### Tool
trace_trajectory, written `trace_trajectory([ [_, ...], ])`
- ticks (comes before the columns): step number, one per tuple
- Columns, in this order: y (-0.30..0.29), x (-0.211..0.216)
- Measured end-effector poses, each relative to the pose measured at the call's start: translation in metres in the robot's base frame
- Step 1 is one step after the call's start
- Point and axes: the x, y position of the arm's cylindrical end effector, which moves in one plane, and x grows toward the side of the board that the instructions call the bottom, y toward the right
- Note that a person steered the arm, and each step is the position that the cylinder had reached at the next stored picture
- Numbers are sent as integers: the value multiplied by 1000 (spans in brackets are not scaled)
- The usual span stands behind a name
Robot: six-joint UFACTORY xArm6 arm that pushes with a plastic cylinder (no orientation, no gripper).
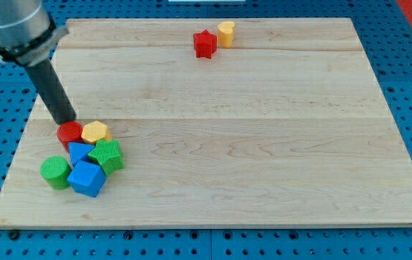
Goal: Slide the red star towards the group of blocks
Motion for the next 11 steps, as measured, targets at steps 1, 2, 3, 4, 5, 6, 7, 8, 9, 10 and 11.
trace_trajectory([
  [1, 73, -53],
  [2, 213, -69],
  [3, 264, -141],
  [4, 326, -195],
  [5, 290, -210],
  [6, 231, -176],
  [7, 184, -114],
  [8, 149, -46],
  [9, 165, -11],
  [10, 149, 38],
  [11, 104, 55],
])
